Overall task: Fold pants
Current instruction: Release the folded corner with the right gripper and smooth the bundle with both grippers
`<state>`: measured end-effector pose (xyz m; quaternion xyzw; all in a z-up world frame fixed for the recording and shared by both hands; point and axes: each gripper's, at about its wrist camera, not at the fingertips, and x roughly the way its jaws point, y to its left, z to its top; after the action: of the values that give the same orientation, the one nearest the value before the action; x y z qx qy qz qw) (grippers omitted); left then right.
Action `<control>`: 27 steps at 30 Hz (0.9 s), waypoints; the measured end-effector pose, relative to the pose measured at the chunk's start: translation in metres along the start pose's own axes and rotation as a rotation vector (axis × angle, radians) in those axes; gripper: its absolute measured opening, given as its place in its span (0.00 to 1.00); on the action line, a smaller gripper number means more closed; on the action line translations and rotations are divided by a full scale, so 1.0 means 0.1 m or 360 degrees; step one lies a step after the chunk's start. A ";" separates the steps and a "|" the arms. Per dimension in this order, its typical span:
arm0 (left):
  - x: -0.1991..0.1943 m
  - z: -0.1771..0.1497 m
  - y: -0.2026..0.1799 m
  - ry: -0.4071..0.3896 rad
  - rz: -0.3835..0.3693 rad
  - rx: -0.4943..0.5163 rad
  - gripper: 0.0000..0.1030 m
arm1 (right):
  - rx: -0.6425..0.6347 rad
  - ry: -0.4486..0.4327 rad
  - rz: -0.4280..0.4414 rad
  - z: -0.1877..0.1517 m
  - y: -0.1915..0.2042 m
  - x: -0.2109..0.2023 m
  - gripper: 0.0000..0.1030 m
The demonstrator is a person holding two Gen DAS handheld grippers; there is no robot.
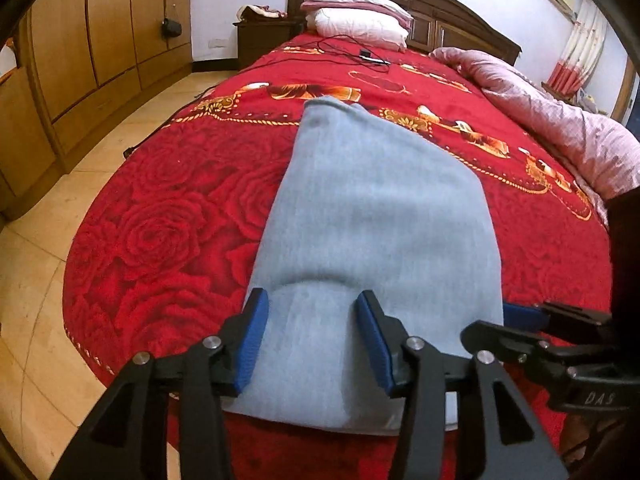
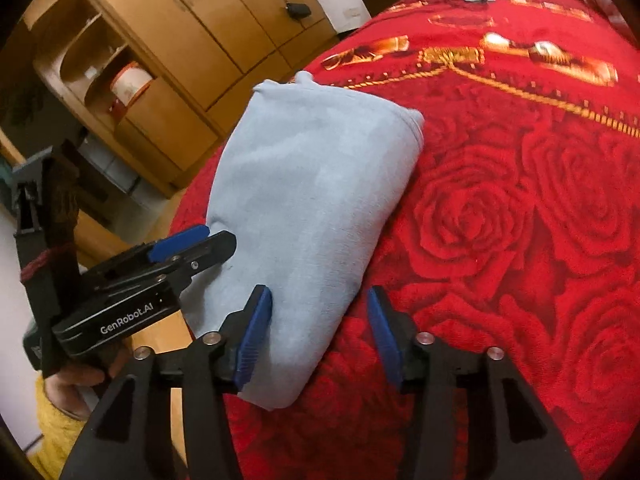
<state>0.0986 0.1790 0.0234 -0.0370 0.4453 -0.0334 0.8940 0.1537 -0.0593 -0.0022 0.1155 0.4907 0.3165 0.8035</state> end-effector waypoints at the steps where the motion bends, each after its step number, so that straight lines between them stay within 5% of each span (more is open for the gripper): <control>1: -0.01 -0.01 0.02 -0.0001 0.0001 -0.0006 0.56 | 0.0006 -0.0001 0.0013 0.00 -0.02 0.01 0.51; 3: 0.03 -0.02 0.08 0.0018 0.0060 -0.0050 0.77 | 0.0000 -0.0005 0.0018 -0.02 -0.02 0.01 0.51; 4: 0.05 -0.03 0.13 0.0032 0.0045 -0.0090 0.80 | -0.0005 -0.0011 0.0021 -0.02 -0.02 0.01 0.52; 8: 0.06 -0.06 0.34 0.0069 -0.0120 -0.0294 0.79 | 0.0009 -0.0064 0.0043 -0.05 -0.04 0.01 0.56; 15: -0.23 0.07 0.23 0.0004 -0.0021 -0.0072 0.76 | 0.0040 -0.0026 0.0062 -0.09 -0.01 -0.04 0.60; 27: 0.12 0.29 0.21 0.0122 -0.0202 0.0093 0.76 | 0.0235 0.0023 0.0067 0.15 -0.12 0.05 0.61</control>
<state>0.1297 0.1997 0.0291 -0.0378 0.4747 -0.1042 0.8731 0.1726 -0.0633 -0.0042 0.1823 0.5160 0.2972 0.7824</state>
